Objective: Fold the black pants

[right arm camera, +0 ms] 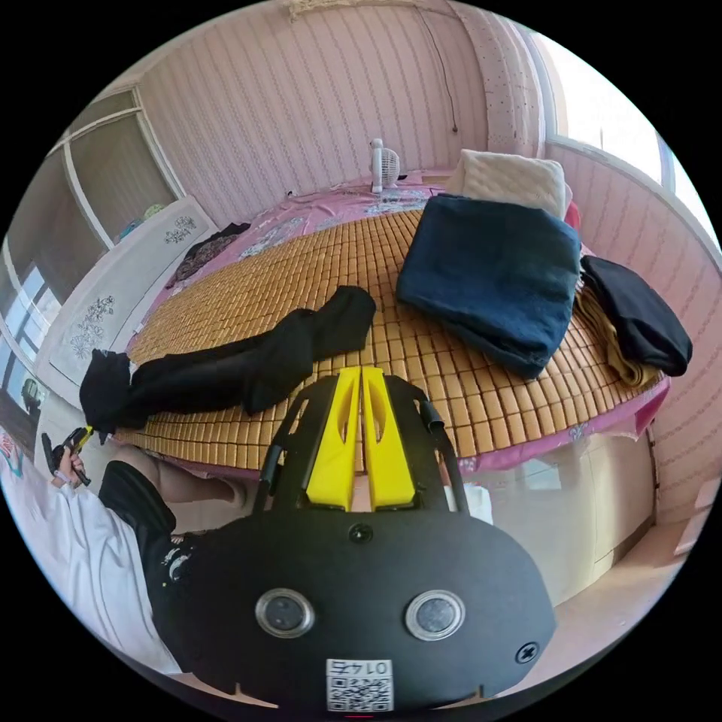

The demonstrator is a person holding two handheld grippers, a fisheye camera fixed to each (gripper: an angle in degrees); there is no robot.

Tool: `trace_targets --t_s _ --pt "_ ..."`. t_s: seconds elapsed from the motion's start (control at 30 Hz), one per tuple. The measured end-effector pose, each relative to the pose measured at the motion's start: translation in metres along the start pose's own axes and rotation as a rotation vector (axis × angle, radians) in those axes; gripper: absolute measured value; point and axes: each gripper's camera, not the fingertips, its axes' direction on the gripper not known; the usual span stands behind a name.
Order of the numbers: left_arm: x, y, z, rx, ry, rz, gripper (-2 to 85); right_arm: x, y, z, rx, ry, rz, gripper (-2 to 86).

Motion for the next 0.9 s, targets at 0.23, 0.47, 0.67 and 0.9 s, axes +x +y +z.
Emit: trace_targets --t_s 0.23,0.47,0.67,0.9 --pt "0.037 -0.02 -0.004 0.035 -0.048 0.271 0.7 -0.005 -0.008 0.007 -0.127 0.007 0.032 -0.3" --pt "0.115 -0.038 0.073 -0.163 -0.094 0.578 6.3 -0.077 -0.049 0.06 -0.249 -0.156 -0.123 12.7" --pt "0.117 -0.042 0.131 -0.379 -0.278 0.586 2.6 -0.115 -0.058 0.111 -0.392 -0.1 -0.138 8.1" --pt "0.081 -0.058 0.044 -0.082 -0.225 0.413 -0.9 -0.088 -0.049 0.019 -0.094 -0.192 -0.174 0.2"
